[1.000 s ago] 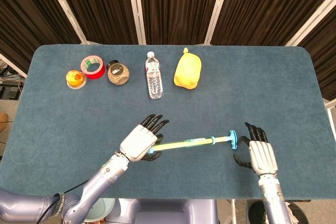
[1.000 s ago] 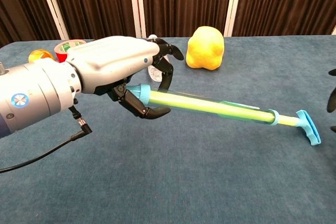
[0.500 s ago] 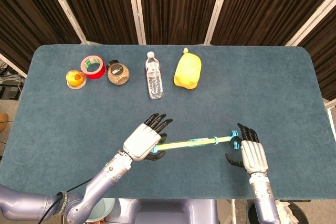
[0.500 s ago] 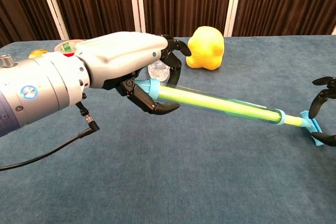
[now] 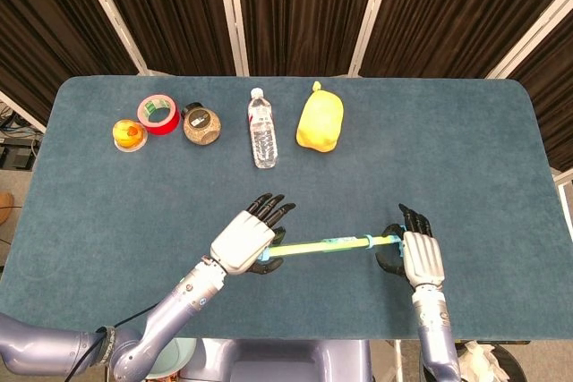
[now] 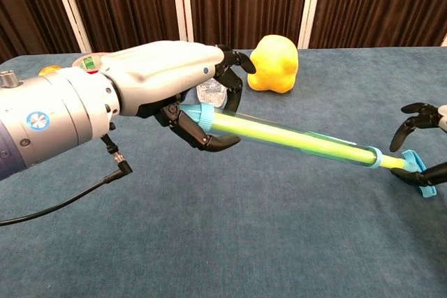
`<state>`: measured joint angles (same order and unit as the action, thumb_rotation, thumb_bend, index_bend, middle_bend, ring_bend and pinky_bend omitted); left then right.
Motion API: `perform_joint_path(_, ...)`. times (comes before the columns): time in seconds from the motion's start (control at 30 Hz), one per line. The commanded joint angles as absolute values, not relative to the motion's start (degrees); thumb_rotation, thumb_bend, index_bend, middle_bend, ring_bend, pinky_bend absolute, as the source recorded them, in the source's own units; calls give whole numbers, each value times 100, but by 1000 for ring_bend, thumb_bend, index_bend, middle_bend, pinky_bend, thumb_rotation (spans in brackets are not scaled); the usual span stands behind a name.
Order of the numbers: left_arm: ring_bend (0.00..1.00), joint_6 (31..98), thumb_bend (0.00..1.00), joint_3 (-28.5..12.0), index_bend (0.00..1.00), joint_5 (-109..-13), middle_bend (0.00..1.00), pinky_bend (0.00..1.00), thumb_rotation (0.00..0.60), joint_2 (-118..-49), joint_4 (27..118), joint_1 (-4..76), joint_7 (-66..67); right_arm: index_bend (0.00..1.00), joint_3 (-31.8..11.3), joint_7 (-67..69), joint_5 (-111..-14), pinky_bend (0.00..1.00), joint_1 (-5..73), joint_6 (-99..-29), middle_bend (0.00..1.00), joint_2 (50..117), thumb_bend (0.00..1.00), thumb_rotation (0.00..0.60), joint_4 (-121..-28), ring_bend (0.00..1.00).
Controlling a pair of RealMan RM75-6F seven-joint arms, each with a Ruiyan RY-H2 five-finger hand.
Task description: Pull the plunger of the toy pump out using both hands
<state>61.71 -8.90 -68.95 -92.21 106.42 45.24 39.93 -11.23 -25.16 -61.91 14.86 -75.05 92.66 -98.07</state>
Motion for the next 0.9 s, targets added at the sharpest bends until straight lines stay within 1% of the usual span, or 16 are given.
perform_joint_path(0.03, 0, 6173, 356, -909, 591, -6883, 86, 90, 600, -9210, 10649, 4545, 3988, 456, -1148, -2563, -6116, 33, 1525, -7518, 77, 9353, 342, 600, -9732, 23)
perform_joint_path(0.3, 0, 6210, 356, -902, 595, -6885, 86, 91, 600, -9224, 10658, 4572, 3978, 482, -1105, -2524, -6003, 33, 1555, -7492, 85, 9524, 349, 600, -9497, 27)
perform_joint_path(0.53, 0, 6217, 356, -892, 598, -6881, 86, 90, 600, -9224, 10648, 4597, 3949, 480, -1169, -2457, -5952, 33, 1616, -7512, 84, 9699, 348, 600, -9365, 29)
perform_joint_path(0.63, 0, 6211, 356, -878, 600, -6878, 86, 90, 600, -9216, 10648, 4603, 3928, 445, -1195, -2405, -5973, 33, 1641, -7535, 77, 9776, 349, 600, -9304, 29)
perform_joint_path(0.77, 0, 6213, 356, -872, 603, -6890, 86, 90, 600, -9207, 10645, 4613, 3908, 364, -1197, -2419, -6026, 33, 1680, -7563, 64, 9836, 350, 600, -9220, 27)
perform_joint_path(0.9, 0, 6218, 356, -871, 604, -6907, 86, 90, 600, -9185, 10653, 4625, 3892, 340, -1233, -2423, -6064, 33, 1710, -7608, 57, 9857, 349, 600, -9179, 26)
